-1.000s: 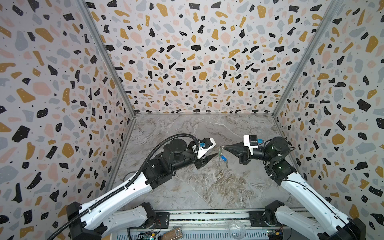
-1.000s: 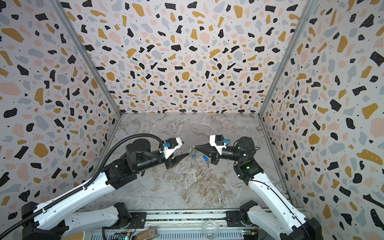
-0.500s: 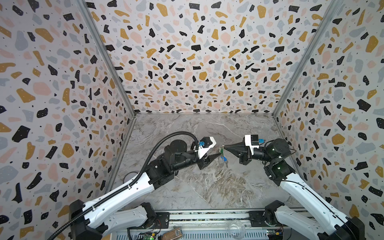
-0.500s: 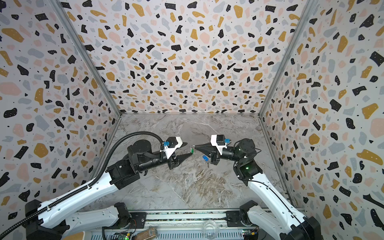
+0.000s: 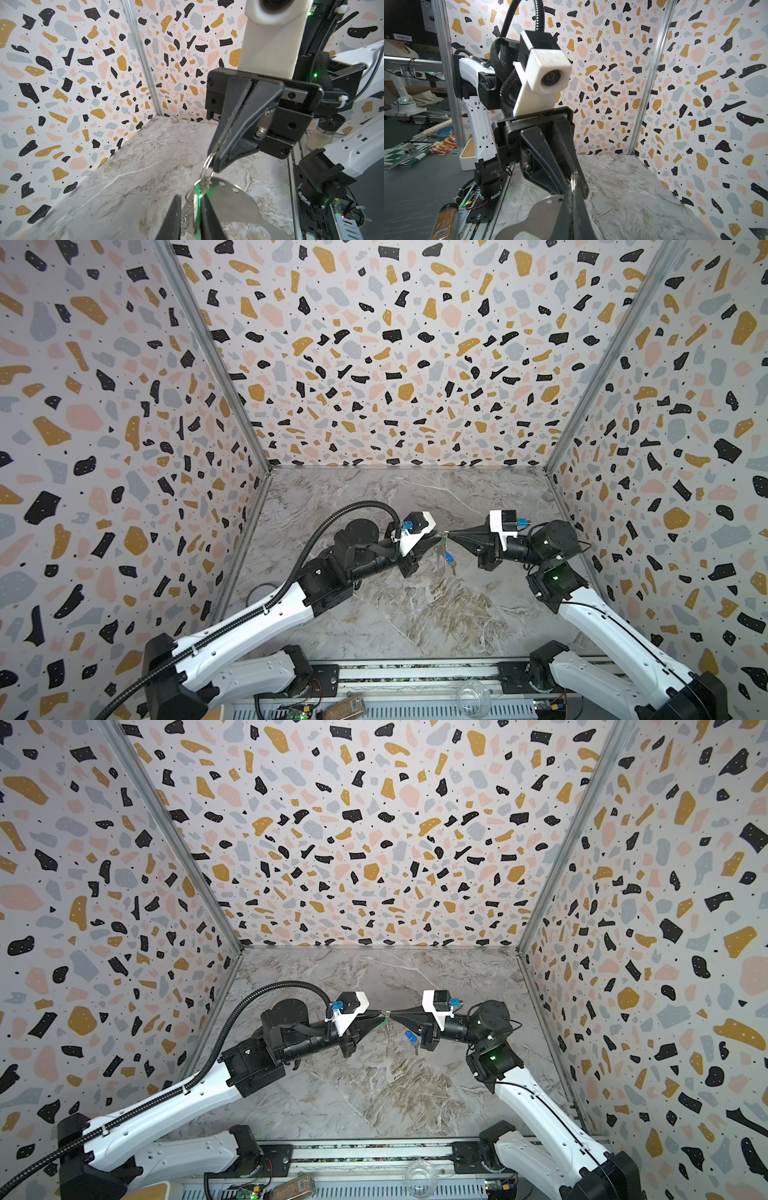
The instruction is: Remove the keys from the keyring
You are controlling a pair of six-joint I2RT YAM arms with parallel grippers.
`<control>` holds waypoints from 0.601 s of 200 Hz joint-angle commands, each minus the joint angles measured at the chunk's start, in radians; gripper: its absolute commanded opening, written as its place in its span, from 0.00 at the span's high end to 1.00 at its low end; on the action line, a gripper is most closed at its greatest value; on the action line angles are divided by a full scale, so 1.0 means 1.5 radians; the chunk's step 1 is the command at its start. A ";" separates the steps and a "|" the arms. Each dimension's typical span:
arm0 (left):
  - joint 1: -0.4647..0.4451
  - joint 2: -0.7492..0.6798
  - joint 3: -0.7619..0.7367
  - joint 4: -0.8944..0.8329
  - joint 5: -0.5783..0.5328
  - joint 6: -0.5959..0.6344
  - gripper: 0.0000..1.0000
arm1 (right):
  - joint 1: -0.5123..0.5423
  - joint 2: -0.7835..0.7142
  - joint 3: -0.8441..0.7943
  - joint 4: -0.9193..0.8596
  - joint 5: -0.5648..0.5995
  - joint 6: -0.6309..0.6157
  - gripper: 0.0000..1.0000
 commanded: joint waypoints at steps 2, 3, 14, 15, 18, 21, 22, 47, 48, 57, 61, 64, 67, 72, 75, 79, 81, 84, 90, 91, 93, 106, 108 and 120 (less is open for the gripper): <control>-0.003 0.000 0.008 0.034 0.006 0.000 0.86 | -0.001 -0.009 -0.001 0.053 0.021 0.022 1.00; -0.003 0.000 0.009 0.033 0.006 0.000 0.86 | -0.001 -0.009 -0.002 0.055 0.022 0.023 1.00; -0.003 0.000 0.010 0.029 0.007 0.003 0.88 | -0.001 -0.011 -0.008 0.073 0.028 0.035 1.00; -0.003 0.001 0.010 0.028 0.007 0.003 0.88 | -0.001 -0.011 -0.008 0.075 0.029 0.035 1.00; -0.003 0.001 0.012 0.027 0.008 0.003 0.89 | -0.001 -0.011 -0.010 0.079 0.030 0.039 1.00; -0.003 0.001 0.013 0.026 0.008 0.003 0.90 | -0.001 -0.012 -0.011 0.086 0.031 0.041 1.00; -0.003 0.001 0.013 0.025 0.009 0.004 0.90 | -0.001 -0.012 -0.012 0.088 0.032 0.043 1.00; -0.003 0.010 0.021 0.011 0.019 0.007 0.95 | -0.001 -0.015 -0.019 0.117 0.043 0.058 1.00; -0.003 0.010 0.021 0.011 0.020 0.007 0.95 | -0.001 -0.014 -0.019 0.117 0.043 0.057 1.00; -0.003 0.015 0.027 0.005 0.025 0.008 0.96 | -0.001 -0.014 -0.020 0.126 0.045 0.063 1.00; -0.003 0.018 0.029 0.003 0.026 0.009 0.96 | -0.001 -0.014 -0.020 0.128 0.046 0.065 1.00; -0.003 0.020 0.030 0.000 0.028 0.010 0.96 | -0.001 -0.014 -0.021 0.132 0.046 0.066 1.00; -0.003 0.021 0.033 -0.002 0.030 0.011 0.96 | -0.001 -0.013 -0.021 0.135 0.046 0.068 1.00; -0.003 0.025 0.034 -0.005 0.032 0.011 0.96 | -0.001 -0.013 -0.023 0.141 0.047 0.072 1.00; -0.003 0.026 0.036 -0.008 0.034 0.012 0.96 | -0.002 -0.014 -0.024 0.144 0.047 0.073 1.00; -0.003 0.028 0.038 -0.010 0.035 0.012 0.96 | -0.001 -0.013 -0.025 0.149 0.047 0.076 1.00; -0.003 0.030 0.040 -0.011 0.036 0.012 0.97 | -0.001 -0.013 -0.026 0.151 0.048 0.077 1.00; -0.003 0.031 0.041 -0.013 0.036 0.012 0.97 | -0.002 -0.013 -0.026 0.155 0.049 0.079 1.00; -0.003 0.035 0.044 -0.016 0.039 0.012 0.97 | -0.001 -0.013 -0.029 0.160 0.051 0.082 1.00; -0.003 0.034 0.044 -0.017 0.039 0.012 0.97 | -0.001 -0.013 -0.029 0.160 0.051 0.083 1.00; -0.003 0.035 0.045 -0.017 0.040 0.012 0.97 | -0.001 -0.013 -0.029 0.162 0.051 0.084 1.00; -0.003 0.039 0.048 -0.021 0.045 0.012 0.97 | -0.001 -0.013 -0.031 0.170 0.052 0.086 1.00; -0.003 0.040 0.049 -0.022 0.045 0.012 0.97 | -0.002 -0.013 -0.032 0.171 0.052 0.087 1.00; -0.003 0.041 0.050 -0.026 0.048 0.013 0.97 | -0.001 -0.012 -0.032 0.173 0.053 0.088 1.00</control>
